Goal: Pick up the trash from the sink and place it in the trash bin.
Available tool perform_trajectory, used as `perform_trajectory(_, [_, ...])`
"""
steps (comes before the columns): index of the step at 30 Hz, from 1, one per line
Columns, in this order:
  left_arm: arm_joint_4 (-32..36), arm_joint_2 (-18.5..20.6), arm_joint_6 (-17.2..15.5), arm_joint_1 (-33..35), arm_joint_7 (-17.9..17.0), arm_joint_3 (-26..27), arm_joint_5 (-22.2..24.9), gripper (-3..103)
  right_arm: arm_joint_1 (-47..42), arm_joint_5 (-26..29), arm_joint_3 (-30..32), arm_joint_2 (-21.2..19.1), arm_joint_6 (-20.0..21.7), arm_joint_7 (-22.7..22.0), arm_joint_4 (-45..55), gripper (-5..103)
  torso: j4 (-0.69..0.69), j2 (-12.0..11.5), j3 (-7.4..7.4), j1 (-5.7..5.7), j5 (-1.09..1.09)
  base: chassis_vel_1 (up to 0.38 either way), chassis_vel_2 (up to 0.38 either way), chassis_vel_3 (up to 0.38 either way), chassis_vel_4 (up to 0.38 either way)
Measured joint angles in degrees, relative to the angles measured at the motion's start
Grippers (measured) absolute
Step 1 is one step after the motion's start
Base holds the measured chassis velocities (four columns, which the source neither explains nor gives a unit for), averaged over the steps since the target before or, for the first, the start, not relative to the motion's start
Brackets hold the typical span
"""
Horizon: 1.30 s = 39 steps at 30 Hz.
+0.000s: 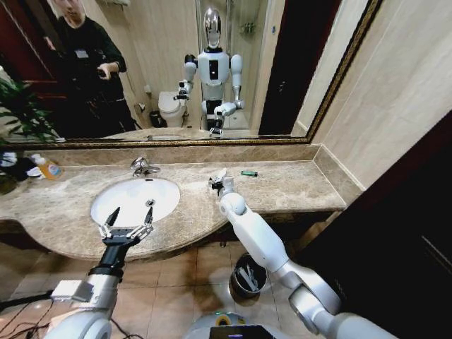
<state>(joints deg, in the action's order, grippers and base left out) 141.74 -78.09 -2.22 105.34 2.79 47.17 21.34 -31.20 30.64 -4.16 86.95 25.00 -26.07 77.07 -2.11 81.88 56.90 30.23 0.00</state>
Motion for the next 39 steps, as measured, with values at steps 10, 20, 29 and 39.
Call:
perform_trajectory(10, [0.00,0.00,0.00,0.00,0.00,0.00,0.00,100,-0.14,-2.02,0.02,0.93,-0.58,0.06,-2.15,66,0.00,0.00,0.00,0.00,0.00,0.000,0.000,0.000,0.000])
perform_trajectory(20, [0.00,0.00,0.00,0.00,0.00,0.00,0.00,100,-0.59,-3.40,0.38,1.15,-1.62,0.13,-3.52,49,0.00,0.00,0.00,0.00,0.00,0.000,0.000,0.000,0.000])
perform_trajectory(29, [0.00,0.00,0.00,0.00,0.00,0.00,0.00,100,-1.26,-4.07,0.54,1.20,-2.34,-0.47,-3.46,28,0.00,0.00,0.00,0.00,0.00,0.000,0.000,0.000,0.000])
perform_trajectory(39, [0.00,0.00,0.00,0.00,0.00,0.00,0.00,100,-2.65,-3.95,-0.01,-0.82,-2.55,-0.96,0.88,28,0.00,0.00,0.00,0.00,0.00,0.000,0.000,0.000,0.000])
